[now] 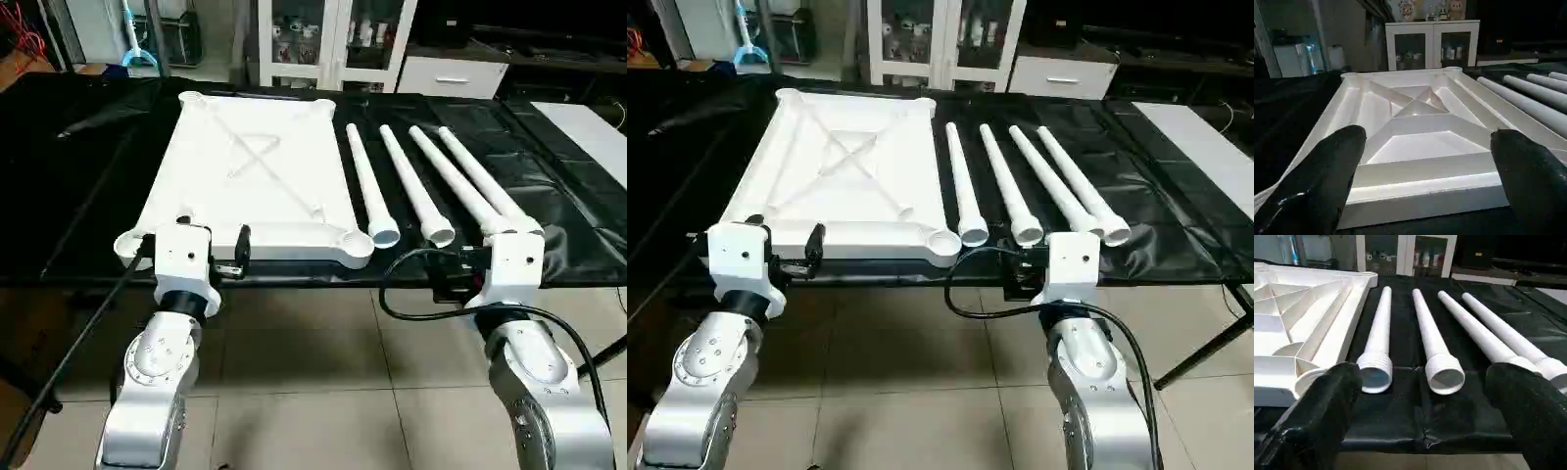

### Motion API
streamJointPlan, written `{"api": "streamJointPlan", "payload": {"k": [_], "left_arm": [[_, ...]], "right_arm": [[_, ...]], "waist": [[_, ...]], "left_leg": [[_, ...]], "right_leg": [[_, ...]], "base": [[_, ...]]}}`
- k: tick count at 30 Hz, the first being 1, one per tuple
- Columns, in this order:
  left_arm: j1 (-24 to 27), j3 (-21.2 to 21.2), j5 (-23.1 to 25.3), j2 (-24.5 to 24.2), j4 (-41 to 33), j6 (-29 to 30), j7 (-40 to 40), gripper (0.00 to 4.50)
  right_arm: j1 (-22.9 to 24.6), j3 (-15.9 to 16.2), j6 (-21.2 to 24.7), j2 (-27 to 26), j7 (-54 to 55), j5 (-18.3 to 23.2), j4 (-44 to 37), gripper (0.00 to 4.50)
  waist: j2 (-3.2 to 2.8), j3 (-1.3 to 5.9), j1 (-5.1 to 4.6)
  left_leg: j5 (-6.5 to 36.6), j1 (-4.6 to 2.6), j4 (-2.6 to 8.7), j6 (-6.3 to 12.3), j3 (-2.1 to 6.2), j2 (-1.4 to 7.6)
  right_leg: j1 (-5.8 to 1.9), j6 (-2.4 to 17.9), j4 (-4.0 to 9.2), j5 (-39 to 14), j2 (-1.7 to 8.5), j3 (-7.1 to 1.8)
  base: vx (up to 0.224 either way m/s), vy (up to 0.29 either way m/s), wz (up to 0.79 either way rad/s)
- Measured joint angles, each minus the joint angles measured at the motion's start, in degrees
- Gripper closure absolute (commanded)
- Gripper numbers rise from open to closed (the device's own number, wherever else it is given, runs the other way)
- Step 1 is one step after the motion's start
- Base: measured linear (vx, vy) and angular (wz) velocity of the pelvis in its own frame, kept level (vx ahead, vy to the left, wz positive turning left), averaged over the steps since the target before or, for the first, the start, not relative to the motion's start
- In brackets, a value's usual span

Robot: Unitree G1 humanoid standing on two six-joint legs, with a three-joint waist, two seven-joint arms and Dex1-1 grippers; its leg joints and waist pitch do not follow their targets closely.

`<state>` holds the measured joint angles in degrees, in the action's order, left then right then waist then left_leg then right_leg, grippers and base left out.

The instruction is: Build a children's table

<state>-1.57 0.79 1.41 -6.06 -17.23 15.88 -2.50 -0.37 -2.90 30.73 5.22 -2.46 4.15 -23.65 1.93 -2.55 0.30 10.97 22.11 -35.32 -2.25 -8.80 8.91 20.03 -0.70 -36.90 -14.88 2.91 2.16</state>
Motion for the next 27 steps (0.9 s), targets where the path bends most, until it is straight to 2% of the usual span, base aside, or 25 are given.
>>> {"api": "streamJointPlan", "payload": {"k": [11, 12, 14, 17, 27], "left_arm": [[0.0, 0.0, 0.01, -0.01, 0.0, 0.0, 0.0, 0.0], [0.0, -0.15, -0.12, -0.02, 0.03, -0.18, 0.0, 0.0], [-0.08, -1.29, -0.68, -0.11, 0.63, -1.24, 0.01, 0.0], [-0.48, -3.4, -2.01, 0.69, 1.71, -1.06, 0.31, 0.0], [-1.35, -4.44, -2.94, 2.63, 2.2, 1.22, 2.28, 0.0]], "right_arm": [[0.0, 0.0, 0.0, 0.0, 0.01, -0.02, 0.0, 0.02], [-0.02, -0.08, -0.15, -0.16, 0.07, -0.01, 0.19, 0.02], [-0.66, -0.59, -1.21, -1.15, 0.14, 0.31, 1.87, 0.02], [-1.31, -1.14, -2.06, -1.4, 0.28, 0.53, 2.91, 0.02], [-1.62, -1.13, -2.28, -1.78, 0.69, 0.61, 3.45, 0.02]], "waist": [[0.0, 0.0, 0.03], [0.2, -0.05, 0.08], [0.51, -0.22, 0.23], [0.49, -0.28, 0.21], [0.54, -0.31, 1.61]], "left_leg": [[0.0, -0.01, 0.37, 0.0, -0.09, 0.0], [0.0, -0.04, 0.46, 0.0, -0.13, 0.0], [-0.01, -0.04, 0.59, 0.0, -0.13, 0.02], [-0.02, -0.03, 0.63, 0.0, -0.17, 0.02], [-0.01, -0.05, 0.74, 0.05, -0.3, 0.04]], "right_leg": [[-0.01, 0.33, 0.34, 0.19, 0.0, 0.01], [-0.02, 0.33, 0.37, 0.2, 0.0, 0.0], [0.01, 0.37, 0.43, 0.22, 0.0, 0.08], [-0.01, 0.38, 0.6, 0.25, 0.02, 0.07], [-0.06, 0.36, 0.81, 0.27, 0.05, 0.08]], "base": [[0.0, 0.0, 0.0], [0.0, 0.0, 0.0], [0.0, 0.0, 0.0], [0.0, 0.0, 0.0], [0.0, 0.0, 0.0]]}}
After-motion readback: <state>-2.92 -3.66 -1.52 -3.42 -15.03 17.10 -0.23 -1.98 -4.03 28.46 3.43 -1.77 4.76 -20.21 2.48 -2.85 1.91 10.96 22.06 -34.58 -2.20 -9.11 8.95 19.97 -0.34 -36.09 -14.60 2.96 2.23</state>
